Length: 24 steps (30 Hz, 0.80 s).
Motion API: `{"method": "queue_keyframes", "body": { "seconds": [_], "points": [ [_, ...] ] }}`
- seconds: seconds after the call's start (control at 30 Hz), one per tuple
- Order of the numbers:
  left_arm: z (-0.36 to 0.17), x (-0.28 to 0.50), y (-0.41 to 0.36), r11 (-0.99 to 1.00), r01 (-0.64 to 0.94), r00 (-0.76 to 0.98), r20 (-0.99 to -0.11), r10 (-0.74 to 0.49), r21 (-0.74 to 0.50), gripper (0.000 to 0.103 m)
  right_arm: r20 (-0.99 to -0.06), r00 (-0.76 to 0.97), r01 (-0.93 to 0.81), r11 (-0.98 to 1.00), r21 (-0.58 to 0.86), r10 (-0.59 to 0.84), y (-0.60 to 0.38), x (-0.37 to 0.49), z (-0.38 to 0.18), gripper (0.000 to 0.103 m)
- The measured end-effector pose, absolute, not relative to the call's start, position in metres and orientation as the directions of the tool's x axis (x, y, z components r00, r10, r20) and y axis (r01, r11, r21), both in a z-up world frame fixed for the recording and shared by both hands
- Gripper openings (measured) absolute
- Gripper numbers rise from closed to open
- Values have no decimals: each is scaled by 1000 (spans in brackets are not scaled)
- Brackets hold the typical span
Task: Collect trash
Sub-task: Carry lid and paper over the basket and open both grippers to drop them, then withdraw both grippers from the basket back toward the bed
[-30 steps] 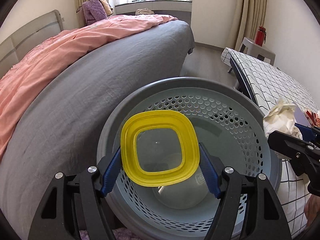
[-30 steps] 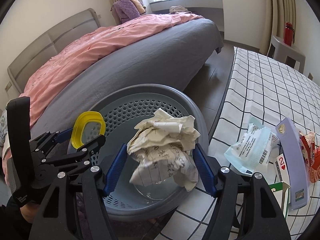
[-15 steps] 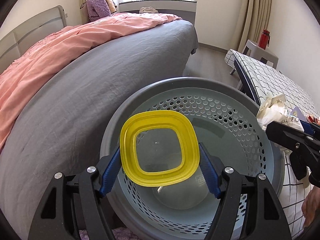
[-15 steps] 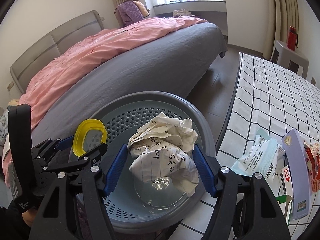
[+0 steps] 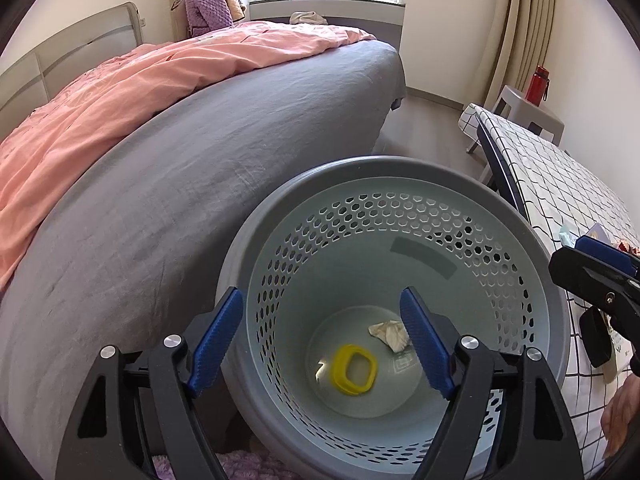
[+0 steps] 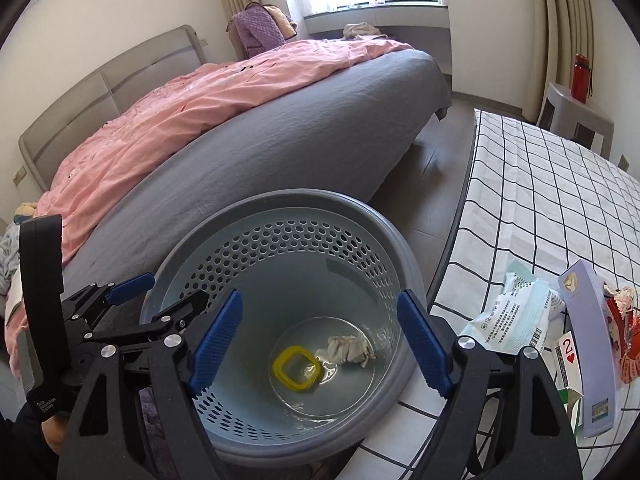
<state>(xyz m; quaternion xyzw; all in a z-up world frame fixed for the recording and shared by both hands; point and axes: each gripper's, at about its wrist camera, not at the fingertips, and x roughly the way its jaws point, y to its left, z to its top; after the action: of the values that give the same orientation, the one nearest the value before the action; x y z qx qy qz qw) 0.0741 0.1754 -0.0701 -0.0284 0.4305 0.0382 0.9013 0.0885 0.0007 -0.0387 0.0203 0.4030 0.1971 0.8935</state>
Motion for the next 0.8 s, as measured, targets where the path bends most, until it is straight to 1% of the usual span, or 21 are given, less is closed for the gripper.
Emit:
{"method": "queue_keyframes", "body": {
  "seconds": [0.8],
  "points": [
    [-67,68,177,993,-115,637,-768,71,-4,77,-725,590,-307,930,204,354,-6,73,-44,78]
  ]
}}
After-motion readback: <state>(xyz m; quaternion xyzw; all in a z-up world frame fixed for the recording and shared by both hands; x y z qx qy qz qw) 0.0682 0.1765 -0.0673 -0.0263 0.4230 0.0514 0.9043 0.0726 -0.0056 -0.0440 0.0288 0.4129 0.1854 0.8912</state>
